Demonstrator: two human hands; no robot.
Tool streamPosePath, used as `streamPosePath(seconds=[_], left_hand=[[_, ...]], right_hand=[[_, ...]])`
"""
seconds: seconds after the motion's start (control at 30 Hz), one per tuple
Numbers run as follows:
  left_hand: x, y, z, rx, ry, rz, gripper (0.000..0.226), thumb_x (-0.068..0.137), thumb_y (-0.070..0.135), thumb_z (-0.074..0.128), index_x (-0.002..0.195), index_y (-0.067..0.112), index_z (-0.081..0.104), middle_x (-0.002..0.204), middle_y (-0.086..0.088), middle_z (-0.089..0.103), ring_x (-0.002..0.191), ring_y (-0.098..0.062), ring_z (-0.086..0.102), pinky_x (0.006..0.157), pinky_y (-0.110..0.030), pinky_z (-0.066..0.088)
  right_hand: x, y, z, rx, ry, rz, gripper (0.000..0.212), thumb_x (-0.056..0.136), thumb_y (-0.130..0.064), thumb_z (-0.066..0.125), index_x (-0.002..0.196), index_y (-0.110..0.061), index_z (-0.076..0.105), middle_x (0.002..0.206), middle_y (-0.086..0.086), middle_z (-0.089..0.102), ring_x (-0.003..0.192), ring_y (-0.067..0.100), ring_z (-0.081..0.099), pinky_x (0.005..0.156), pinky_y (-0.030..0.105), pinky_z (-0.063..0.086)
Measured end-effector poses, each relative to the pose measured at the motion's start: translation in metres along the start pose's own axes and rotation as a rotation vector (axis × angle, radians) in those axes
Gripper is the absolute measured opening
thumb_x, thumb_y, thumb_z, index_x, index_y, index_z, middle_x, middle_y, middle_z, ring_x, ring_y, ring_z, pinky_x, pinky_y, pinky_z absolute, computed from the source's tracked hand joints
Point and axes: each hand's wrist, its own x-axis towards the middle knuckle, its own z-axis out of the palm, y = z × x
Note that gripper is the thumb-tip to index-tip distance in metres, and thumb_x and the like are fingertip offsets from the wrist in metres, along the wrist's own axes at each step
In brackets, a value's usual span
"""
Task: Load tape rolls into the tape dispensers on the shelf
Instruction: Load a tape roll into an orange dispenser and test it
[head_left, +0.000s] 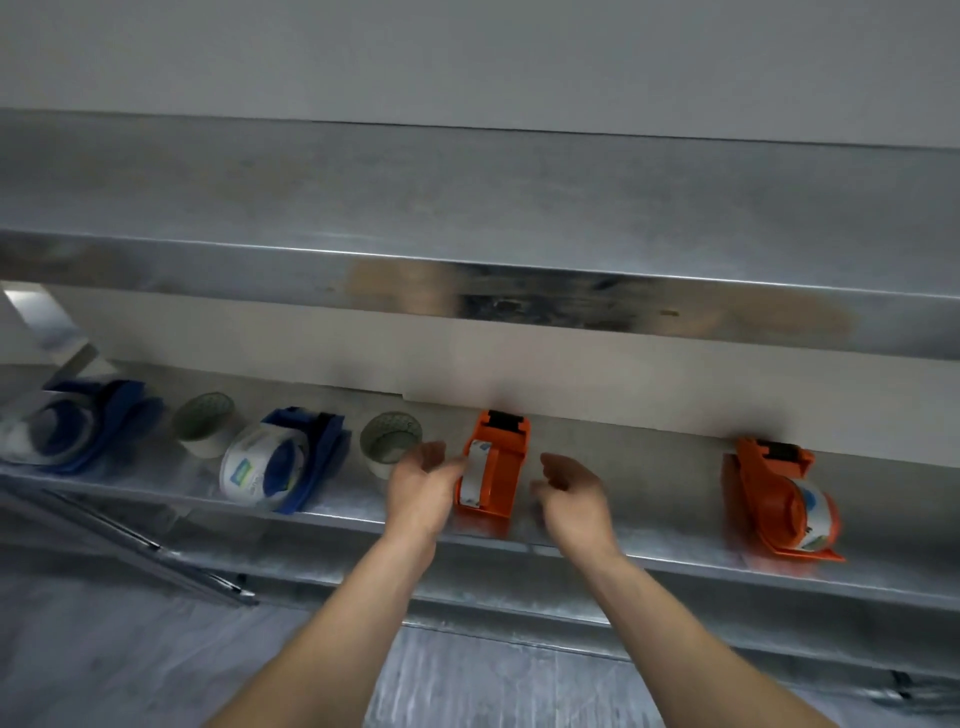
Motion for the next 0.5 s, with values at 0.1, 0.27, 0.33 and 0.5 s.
streamPosePath(seconds=[0.1,0.27,0.33,0.5], left_hand=[[-0.001,-0.003,0.003,-0.006,0.016,-0.011,0.040,0.084,0.016,0.070,0.122,0.011,0.060,0.121,-0.008,0.065,0.112,-0.025,0.059,0.094,-0.037,0.045],[0.004,-0.008,0.005,0.023,-0.022,-0.024,0.037,0.083,0.013,0.070,0.118,0.011,0.061,0.118,-0.008,0.065,0.111,-0.025,0.059,0.095,-0.038,0.046],[0.007,-0.008,0.004,0.039,-0.041,-0.022,0.039,0.080,0.016,0.071,0.117,0.013,0.060,0.117,-0.008,0.065,0.108,-0.026,0.061,0.097,-0.045,0.049],[0.015,-0.012,0.003,0.051,-0.083,-0.051,0.026,0.080,0.009,0.070,0.103,0.017,0.063,0.102,-0.005,0.069,0.098,-0.026,0.065,0.092,-0.054,0.053]], right_hand=[[0.005,0.001,0.001,-0.030,-0.040,-0.004,0.046,0.084,0.001,0.063,0.129,-0.007,0.061,0.131,0.010,0.063,0.115,0.021,0.061,0.091,0.025,0.046],[0.009,-0.001,0.003,-0.059,-0.058,-0.010,0.048,0.085,-0.005,0.066,0.132,-0.008,0.059,0.134,0.009,0.062,0.121,0.024,0.059,0.091,0.024,0.043],[0.010,-0.002,0.006,-0.069,-0.047,-0.008,0.046,0.085,-0.006,0.066,0.131,-0.009,0.060,0.132,0.008,0.063,0.119,0.024,0.060,0.090,0.024,0.044],[0.010,-0.002,0.014,-0.112,-0.049,0.006,0.048,0.081,-0.005,0.068,0.127,-0.015,0.062,0.114,-0.002,0.063,0.104,0.016,0.060,0.093,0.030,0.049]])
